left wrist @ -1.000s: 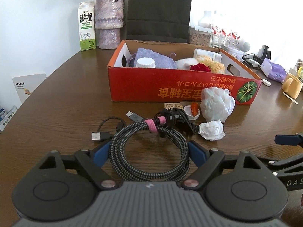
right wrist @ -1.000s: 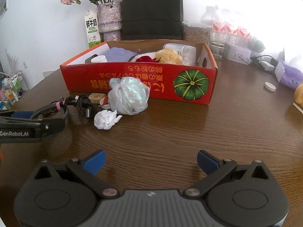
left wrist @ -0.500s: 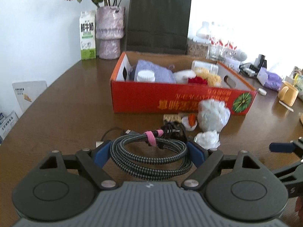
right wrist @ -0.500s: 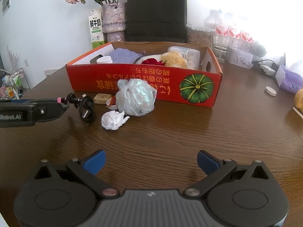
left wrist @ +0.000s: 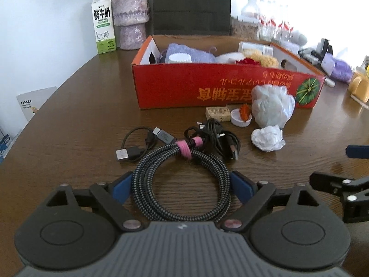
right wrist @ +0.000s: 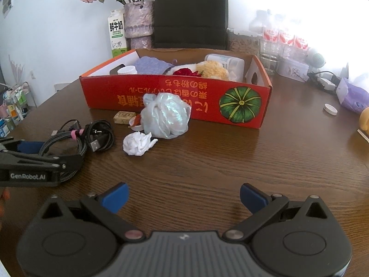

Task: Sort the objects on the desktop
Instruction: 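Lift the cable coil with the left tool while the right tool grasps the white plastic bag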

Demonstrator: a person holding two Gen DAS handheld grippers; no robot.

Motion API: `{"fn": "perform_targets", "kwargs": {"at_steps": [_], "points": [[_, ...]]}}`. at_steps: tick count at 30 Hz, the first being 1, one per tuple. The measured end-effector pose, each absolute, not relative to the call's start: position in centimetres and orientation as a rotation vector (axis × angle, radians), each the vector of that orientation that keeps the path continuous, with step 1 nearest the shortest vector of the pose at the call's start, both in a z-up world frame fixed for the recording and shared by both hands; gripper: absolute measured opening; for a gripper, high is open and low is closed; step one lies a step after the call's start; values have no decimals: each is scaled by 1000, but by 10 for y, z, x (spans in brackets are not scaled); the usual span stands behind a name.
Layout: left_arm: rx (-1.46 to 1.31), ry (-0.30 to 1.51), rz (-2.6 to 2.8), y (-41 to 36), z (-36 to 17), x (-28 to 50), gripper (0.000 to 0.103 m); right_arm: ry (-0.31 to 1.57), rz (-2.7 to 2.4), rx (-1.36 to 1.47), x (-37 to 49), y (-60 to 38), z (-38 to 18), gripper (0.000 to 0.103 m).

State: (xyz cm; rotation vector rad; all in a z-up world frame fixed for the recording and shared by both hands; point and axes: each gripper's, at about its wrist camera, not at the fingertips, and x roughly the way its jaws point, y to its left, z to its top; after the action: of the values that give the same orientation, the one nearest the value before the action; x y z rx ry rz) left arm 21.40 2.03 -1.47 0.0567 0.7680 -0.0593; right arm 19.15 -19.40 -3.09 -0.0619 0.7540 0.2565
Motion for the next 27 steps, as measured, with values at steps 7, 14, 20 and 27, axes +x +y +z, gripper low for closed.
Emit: {"fn": "perform_targets", "kwargs": {"at_steps": [7, 14, 20, 27], "points": [[49, 800, -69, 21, -13, 222, 89, 750, 254, -47, 192, -200, -31, 103], [21, 770, -64, 23, -7, 216, 86, 744, 259, -43, 190, -203, -30, 103], [11, 715, -57, 26, 8, 207, 86, 742, 255, -42, 190, -204, -28, 103], [-6, 635, -56, 30, 31, 200, 85, 736, 266, -51, 189, -199, -26, 103]]}}
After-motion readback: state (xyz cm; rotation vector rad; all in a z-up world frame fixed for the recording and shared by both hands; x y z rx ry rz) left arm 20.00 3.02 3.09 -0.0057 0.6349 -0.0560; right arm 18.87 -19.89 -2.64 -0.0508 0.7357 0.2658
